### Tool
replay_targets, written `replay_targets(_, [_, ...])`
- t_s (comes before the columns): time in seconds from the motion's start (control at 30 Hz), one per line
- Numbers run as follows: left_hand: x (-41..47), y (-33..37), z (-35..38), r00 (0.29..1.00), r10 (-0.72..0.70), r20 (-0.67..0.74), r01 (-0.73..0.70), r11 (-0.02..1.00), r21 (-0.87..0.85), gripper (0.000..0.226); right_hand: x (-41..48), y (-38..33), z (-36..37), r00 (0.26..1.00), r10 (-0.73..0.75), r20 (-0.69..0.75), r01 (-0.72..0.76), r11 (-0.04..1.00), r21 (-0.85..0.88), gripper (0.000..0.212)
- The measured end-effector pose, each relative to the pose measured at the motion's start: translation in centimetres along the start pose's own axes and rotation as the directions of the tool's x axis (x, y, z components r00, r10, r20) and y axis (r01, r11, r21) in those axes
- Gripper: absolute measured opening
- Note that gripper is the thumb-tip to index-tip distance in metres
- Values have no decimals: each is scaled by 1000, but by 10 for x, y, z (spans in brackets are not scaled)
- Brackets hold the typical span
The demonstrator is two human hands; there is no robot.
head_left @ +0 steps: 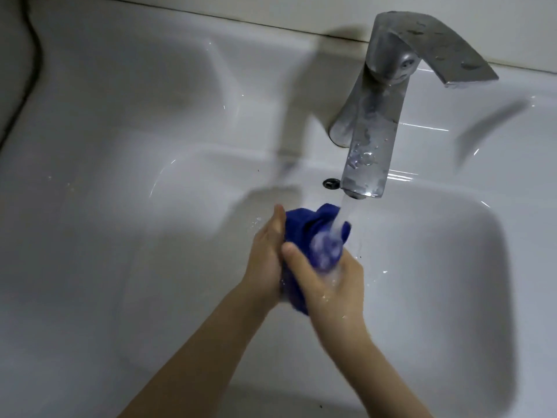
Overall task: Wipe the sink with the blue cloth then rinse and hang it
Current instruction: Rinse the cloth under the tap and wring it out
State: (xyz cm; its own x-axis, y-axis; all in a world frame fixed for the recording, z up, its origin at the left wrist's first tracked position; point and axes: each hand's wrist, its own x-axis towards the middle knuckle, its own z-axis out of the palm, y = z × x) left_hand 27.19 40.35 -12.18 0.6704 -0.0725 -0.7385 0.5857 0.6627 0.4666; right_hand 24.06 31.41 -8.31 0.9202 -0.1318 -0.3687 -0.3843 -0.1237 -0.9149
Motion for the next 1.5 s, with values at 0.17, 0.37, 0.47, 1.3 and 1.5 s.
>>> replay_targets(0.17, [-3,-19,14,991,-36,-127,48,994,94,36,38,-12,13,991,-66,-115,30,956,-291,47])
replay_targets(0.37, [-1,13,9,957,229,-180,-130,889,439,44,12,-3,15,998,46,-45,-45,999,23,41])
replay_targets(0.47, [-1,11,11,977,63,-202,13,934,356,33,9,0,16,994,73,-84,-75,997,-31,42])
replay_targets(1.3, [-8,-27,15,960,-57,-273,137,949,283,29,46,4,-7,995,33,-89,-30,999,28,34])
replay_targets(1.5, [-12,9,-16,995,-88,53,81,991,110,41,42,-8,-23,982,83,171,-146,906,398,23])
